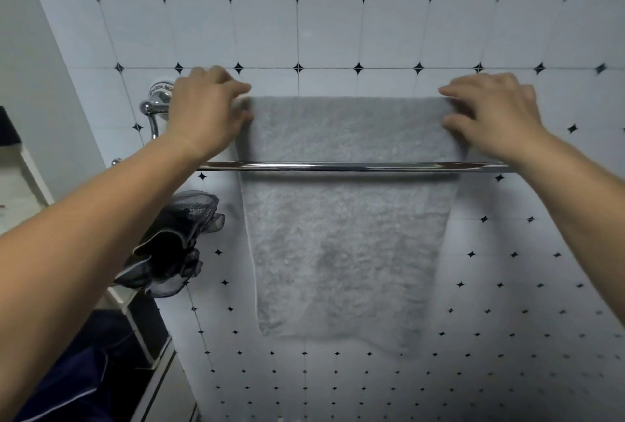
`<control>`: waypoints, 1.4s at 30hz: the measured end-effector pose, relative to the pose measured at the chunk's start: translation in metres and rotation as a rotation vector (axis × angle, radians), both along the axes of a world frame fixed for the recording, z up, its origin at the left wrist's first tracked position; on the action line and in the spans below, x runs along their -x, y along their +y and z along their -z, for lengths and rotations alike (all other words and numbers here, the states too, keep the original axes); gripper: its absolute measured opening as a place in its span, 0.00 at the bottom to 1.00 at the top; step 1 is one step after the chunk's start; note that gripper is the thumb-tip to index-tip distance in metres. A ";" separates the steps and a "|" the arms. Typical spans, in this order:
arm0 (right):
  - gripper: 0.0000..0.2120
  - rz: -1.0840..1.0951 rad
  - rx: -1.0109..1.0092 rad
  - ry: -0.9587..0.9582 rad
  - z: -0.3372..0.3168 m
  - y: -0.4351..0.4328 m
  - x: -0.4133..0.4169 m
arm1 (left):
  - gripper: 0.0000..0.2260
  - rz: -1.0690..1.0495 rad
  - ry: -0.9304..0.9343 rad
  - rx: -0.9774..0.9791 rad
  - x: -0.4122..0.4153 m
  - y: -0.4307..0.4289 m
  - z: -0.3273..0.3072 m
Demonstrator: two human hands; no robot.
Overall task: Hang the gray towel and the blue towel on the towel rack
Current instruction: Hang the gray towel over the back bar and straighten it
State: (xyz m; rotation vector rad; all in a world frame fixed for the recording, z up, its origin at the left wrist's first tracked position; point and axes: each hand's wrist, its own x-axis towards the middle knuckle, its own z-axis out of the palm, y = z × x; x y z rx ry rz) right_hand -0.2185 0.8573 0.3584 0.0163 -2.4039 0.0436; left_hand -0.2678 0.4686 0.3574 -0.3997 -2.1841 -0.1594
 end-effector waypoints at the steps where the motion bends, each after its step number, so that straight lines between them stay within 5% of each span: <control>1: 0.20 0.000 -0.054 -0.046 0.000 0.000 0.003 | 0.12 0.024 0.004 0.070 0.004 0.001 0.000; 9: 0.16 0.077 -0.011 -0.064 0.003 0.001 0.013 | 0.18 -0.153 -0.184 0.145 0.008 -0.005 0.011; 13: 0.13 -0.109 0.358 0.414 0.059 0.005 -0.027 | 0.14 0.205 0.164 -0.238 -0.046 0.002 0.069; 15: 0.07 -0.145 0.619 0.534 0.117 0.012 -0.048 | 0.08 0.421 0.081 -0.413 -0.082 0.009 0.133; 18: 0.10 -0.152 1.039 0.152 0.191 0.012 -0.049 | 0.10 0.333 -0.387 -0.591 -0.097 0.018 0.215; 20: 0.23 -0.140 1.159 -0.155 0.213 0.017 -0.032 | 0.20 0.177 -0.613 -0.737 -0.073 0.019 0.231; 22: 0.32 -0.259 1.208 -0.274 0.209 0.024 -0.008 | 0.33 0.168 -0.675 -0.831 -0.044 0.020 0.215; 25: 0.27 -0.444 1.249 -0.300 0.185 0.030 0.028 | 0.39 0.331 -0.627 -1.066 -0.003 0.029 0.178; 27: 0.21 -0.486 1.278 -0.291 0.176 0.034 0.044 | 0.32 0.408 -0.590 -1.276 0.017 0.033 0.156; 31: 0.08 -0.452 1.304 -0.236 0.179 0.045 0.050 | 0.05 0.486 -0.567 -1.275 0.033 0.024 0.148; 36: 0.10 -0.505 1.327 -0.345 0.186 0.036 0.040 | 0.06 0.584 -0.613 -1.292 0.027 0.020 0.168; 42: 0.20 -0.381 1.297 -0.699 0.278 0.016 0.011 | 0.19 0.392 -1.064 -1.258 -0.008 0.033 0.255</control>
